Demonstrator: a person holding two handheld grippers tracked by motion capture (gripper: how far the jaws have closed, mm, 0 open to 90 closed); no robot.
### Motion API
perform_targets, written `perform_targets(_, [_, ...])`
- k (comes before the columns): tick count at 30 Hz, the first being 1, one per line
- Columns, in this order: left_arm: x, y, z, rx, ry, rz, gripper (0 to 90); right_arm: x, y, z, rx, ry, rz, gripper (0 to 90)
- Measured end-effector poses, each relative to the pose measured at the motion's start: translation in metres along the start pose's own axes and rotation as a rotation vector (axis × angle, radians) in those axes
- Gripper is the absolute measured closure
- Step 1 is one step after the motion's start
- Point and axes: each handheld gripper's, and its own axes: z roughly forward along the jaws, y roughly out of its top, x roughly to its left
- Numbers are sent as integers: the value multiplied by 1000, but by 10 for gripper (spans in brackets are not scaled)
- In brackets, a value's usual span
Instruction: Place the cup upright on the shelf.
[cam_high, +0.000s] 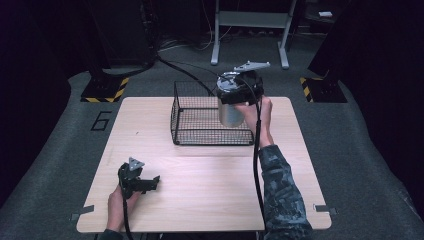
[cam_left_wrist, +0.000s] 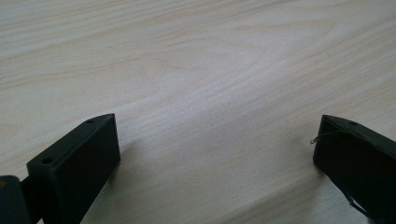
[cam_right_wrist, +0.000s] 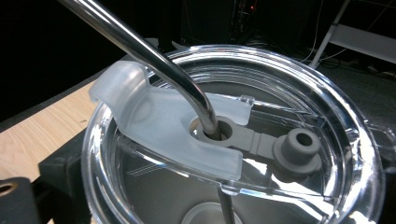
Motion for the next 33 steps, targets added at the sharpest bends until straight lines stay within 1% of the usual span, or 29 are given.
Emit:
perform_targets(3, [0, 0, 0, 0, 0, 0, 4, -1, 2, 3, -4, 0, -3, 34])
perform_targets(4, [0, 0, 0, -1, 1, 0, 4, -1, 4, 7, -1, -5, 2, 34])
perform_targets(7, [0, 0, 0, -1, 1, 1, 4, -1, 5, 10, 0, -7, 7, 34])
perform_targets(8, [0, 0, 0, 6, 0, 9, 4, -1, 6, 12, -1, -6, 7, 34])
perform_targets(10, [1, 0, -1, 8, -1, 11, 4, -1, 7, 16, 0, -11, 10, 34])
perform_targets(11, [1, 0, -1, 8, -1, 11, 4, -1, 8, 18, -2, -13, -3, 34])
perform_targets(14, [1, 0, -1, 8, -1, 11, 4, -1, 8, 24, 10, -19, 8, 34])
perform_targets(16, [1, 0, -1, 8, -1, 11, 4, -2, 8, 25, 8, -20, 2, 34])
perform_targets(17, [1, 0, -1, 8, -1, 11, 4, -3, 7, 29, 14, -25, 15, 34])
perform_targets(18, [1, 0, -1, 8, -1, 11, 4, -4, 8, 31, 8, -25, 7, 34])
perform_targets(22, [1, 0, -1, 7, -1, 11, 4, -6, 8, 36, 18, -35, 31, 34])
perform_targets(29, [0, 0, -1, 10, -2, 8, 4, -8, 9, 43, 19, -43, 34, 34])
perform_targets(32, [0, 0, -1, 10, -2, 9, 4, -8, 10, 48, 22, -50, 51, 34])
perform_targets(33, [0, 0, -1, 10, -2, 9, 4, -9, 10, 49, 23, -51, 43, 34])
